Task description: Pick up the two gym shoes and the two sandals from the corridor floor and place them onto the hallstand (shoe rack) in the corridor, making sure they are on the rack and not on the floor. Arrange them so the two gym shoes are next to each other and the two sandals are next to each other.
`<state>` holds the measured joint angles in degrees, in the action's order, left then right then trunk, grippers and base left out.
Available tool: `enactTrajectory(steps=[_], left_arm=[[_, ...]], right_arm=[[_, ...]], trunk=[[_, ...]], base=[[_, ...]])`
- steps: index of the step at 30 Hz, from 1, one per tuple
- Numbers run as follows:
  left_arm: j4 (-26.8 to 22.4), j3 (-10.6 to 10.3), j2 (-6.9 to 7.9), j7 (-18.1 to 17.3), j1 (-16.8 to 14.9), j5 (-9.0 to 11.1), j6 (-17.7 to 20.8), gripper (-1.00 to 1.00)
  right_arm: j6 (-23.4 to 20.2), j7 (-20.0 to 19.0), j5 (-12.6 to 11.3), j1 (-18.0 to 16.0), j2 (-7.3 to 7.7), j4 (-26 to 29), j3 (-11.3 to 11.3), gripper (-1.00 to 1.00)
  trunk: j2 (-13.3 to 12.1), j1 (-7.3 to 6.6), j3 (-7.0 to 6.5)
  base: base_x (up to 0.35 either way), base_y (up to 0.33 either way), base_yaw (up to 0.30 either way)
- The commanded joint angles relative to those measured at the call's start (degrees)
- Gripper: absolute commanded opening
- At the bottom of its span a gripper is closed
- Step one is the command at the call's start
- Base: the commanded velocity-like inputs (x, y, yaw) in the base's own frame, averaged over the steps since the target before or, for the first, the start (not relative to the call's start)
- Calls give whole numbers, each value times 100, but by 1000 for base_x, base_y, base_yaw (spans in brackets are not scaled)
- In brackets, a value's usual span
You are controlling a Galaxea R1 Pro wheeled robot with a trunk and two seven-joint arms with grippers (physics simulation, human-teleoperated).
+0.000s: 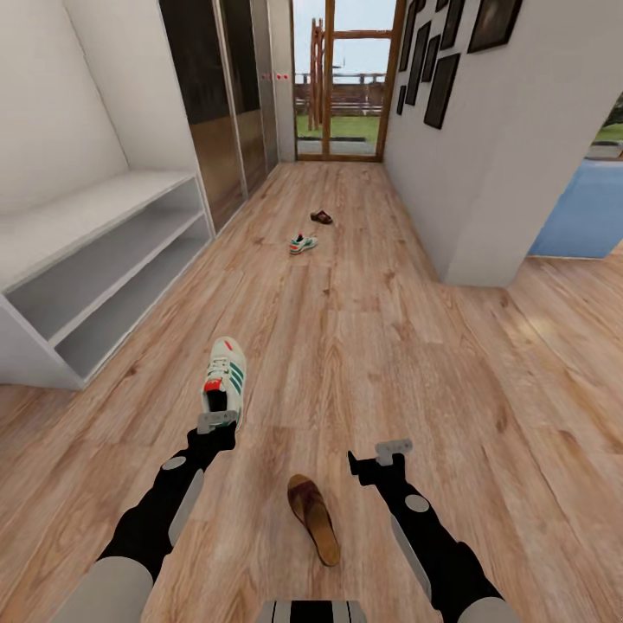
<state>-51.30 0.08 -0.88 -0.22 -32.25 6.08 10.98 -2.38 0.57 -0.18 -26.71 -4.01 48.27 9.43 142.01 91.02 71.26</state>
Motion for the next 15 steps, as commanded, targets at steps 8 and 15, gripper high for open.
enactTrajectory(steps=[8, 15], left_arm=[[-12, 1, 0, -4, -1, 60, 36, -100], [-12, -7, 0, -4, -1, 60, 36, -100]], right_arm=[[-24, 5, -5, -1, -1, 7, 4, 100], [-25, 5, -2, -1, 1, 7, 2, 100]], trunk=[[2, -1, 4], [2, -1, 4]], base=[[3, -49, 15], [-85, -51, 182]])
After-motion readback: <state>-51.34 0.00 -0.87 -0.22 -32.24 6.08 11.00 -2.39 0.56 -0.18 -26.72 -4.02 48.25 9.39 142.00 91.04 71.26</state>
